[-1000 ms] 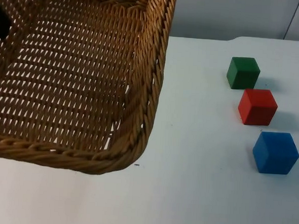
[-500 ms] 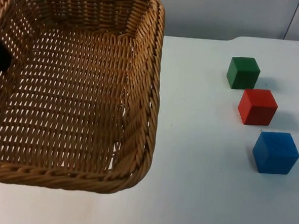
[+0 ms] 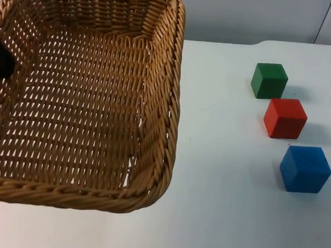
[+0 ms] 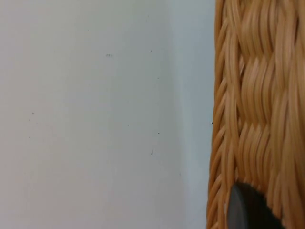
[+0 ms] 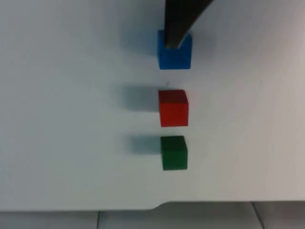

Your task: Pick up the basket with the left hand and place the blue cube into the basket with the right hand.

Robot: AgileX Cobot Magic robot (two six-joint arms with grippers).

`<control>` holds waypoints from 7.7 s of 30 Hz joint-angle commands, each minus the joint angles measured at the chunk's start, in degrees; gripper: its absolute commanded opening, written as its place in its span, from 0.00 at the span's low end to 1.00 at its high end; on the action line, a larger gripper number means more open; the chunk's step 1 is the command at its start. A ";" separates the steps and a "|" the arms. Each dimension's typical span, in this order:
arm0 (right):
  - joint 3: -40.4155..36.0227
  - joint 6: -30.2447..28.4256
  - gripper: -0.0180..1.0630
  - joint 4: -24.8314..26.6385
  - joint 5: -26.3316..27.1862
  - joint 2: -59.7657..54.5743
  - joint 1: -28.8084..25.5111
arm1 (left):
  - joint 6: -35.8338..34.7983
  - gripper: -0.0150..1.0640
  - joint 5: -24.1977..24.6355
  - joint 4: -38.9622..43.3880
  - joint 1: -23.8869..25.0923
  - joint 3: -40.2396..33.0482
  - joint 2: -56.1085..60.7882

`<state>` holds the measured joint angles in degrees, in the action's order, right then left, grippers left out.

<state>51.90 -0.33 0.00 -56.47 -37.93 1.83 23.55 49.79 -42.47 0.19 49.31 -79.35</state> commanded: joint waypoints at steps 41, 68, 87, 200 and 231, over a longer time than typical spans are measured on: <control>3.58 32.42 0.93 -14.31 27.04 -64.30 18.01 | 0.00 0.01 0.99 -1.14 0.21 -0.03 0.28; 3.58 34.82 0.32 -13.43 33.00 -74.97 18.01 | 0.00 0.01 0.98 -1.04 0.21 -0.03 0.28; 3.69 29.75 0.01 -15.91 27.83 -51.83 26.63 | -0.14 0.01 0.98 -1.05 0.21 -0.03 0.28; -20.53 19.87 0.98 -18.98 9.33 30.36 54.78 | 22.59 0.01 -15.43 -23.84 0.07 8.69 -32.73; -20.53 21.12 0.98 -19.72 9.55 30.36 54.78 | 31.98 0.02 -19.72 -23.31 0.07 8.69 -35.67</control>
<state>31.61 20.53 -19.32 -47.52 -7.88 56.45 54.17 30.92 -66.18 0.19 57.46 -115.29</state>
